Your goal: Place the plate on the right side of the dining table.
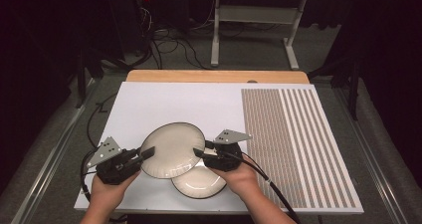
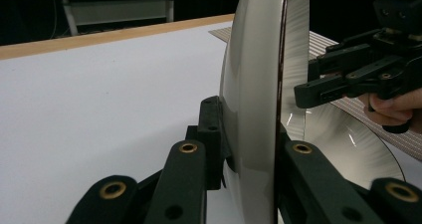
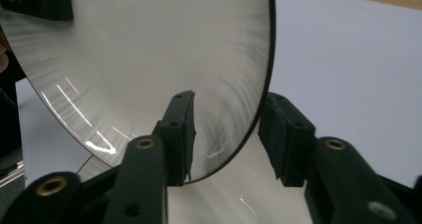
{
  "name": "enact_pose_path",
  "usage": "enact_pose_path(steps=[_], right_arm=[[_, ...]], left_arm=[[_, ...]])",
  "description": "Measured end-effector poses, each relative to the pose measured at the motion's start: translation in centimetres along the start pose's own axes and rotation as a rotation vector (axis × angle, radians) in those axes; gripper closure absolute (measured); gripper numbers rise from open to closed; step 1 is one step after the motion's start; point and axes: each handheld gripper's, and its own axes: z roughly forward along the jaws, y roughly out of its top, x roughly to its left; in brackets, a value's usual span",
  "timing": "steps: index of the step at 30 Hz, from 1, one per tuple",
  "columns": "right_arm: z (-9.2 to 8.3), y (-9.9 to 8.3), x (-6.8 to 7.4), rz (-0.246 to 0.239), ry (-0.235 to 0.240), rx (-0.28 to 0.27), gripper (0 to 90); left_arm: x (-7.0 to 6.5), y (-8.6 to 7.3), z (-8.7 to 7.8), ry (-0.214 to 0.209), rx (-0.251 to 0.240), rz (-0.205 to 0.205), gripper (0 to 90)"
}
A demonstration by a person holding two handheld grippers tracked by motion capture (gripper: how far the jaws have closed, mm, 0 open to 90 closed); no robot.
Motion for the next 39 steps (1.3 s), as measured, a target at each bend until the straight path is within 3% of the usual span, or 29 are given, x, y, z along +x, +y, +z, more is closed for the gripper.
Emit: enact_pose_path(steps=[6, 13, 19, 24, 28, 39], right_arm=[[0.3, -0.1, -0.3, 0.027, 0.005, 0.021, 76.8], [-0.3, 0.3, -0.7, 0.091, 0.04, 0.0, 83.5], [-1.4, 0.5, -0.5, 0.07, 0.031, -0.014, 84.6], [-2.7, 1.0, -0.6, 0.065, 0.037, -0.044, 85.3], [-4.1, 1.5, -0.8, 0.06, 0.038, -0.064, 86.1], [-8.1, 1.2, -2.4, 0.049, -0.024, -0.097, 86.4]], left_arm=[[0.1, -0.1, 0.1, -0.01, 0.002, -0.009, 78.5], [0.0, 0.0, -0.1, -0.019, -0.005, -0.031, 80.0], [-0.4, 0.3, -0.1, -0.025, -0.024, -0.026, 79.9], [-1.4, 1.3, -0.3, -0.016, -0.072, -0.005, 79.6], [-1.8, 1.9, 0.0, -0.042, -0.093, -0.011, 79.6], [-3.8, 3.6, 2.7, -0.085, -0.029, 0.01, 80.4]])
